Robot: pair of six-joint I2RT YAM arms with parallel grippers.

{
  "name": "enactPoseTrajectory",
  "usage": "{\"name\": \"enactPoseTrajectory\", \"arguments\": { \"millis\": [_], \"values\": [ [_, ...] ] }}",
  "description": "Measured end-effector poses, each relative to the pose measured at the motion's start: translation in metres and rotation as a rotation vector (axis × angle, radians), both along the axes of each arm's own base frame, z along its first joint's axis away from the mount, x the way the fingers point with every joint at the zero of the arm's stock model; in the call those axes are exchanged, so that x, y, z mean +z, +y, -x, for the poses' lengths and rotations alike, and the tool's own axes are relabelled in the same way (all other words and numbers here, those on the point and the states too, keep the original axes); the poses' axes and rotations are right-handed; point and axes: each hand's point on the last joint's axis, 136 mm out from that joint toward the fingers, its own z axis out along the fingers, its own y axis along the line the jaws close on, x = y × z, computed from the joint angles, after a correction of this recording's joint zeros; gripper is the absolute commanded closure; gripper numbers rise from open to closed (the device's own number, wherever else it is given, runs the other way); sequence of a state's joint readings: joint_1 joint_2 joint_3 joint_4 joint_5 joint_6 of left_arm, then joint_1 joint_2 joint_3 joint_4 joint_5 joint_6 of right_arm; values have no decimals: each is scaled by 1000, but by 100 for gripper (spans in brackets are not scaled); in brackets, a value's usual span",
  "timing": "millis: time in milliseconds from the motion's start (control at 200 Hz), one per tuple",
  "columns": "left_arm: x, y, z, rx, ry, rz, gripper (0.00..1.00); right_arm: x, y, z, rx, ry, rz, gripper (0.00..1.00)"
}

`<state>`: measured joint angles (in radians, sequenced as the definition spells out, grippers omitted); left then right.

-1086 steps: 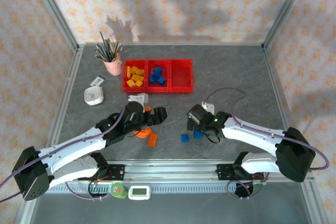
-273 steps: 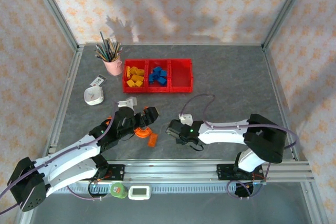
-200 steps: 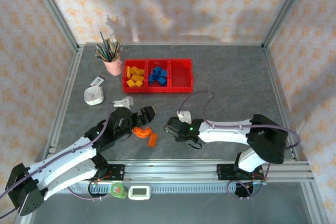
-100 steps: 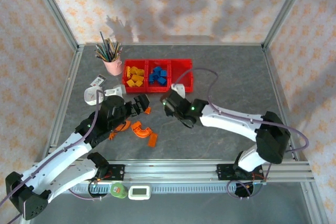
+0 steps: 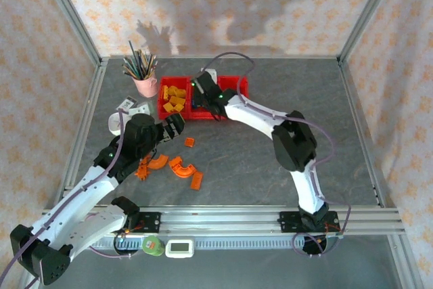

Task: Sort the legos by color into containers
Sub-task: Place the lego in the container, then pick up the lego from the center of the table.

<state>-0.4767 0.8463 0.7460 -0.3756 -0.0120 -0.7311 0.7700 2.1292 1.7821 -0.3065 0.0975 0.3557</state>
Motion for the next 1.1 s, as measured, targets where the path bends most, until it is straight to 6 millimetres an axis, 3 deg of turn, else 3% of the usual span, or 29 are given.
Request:
{"name": "enactPoseTrajectory", "arguments": {
  "millis": [120,245,430,511,681,876,1096],
  "values": [
    [-2,1,-3,3,10,-13,1,-18,3,-25,-9,6,29,55],
    [0,1,-4,-3,5,-24,1,-29,1,-34,2,13,68,42],
    [3,0,-5,-8,0,-24,1,-16,2,-30,31,-4,87,34],
    [3,-1,-5,-9,1,-22,1,-17,-5,-13,49,9,111,31],
    [3,2,0,-8,-12,-15,1,-14,-16,44,107,36,150,27],
    [-13,8,12,-2,17,-19,1,-15,-3,106,214,44,166,23],
    [-28,16,23,26,35,-1,1,-43,11,144,276,92,193,19]
  ]
}}
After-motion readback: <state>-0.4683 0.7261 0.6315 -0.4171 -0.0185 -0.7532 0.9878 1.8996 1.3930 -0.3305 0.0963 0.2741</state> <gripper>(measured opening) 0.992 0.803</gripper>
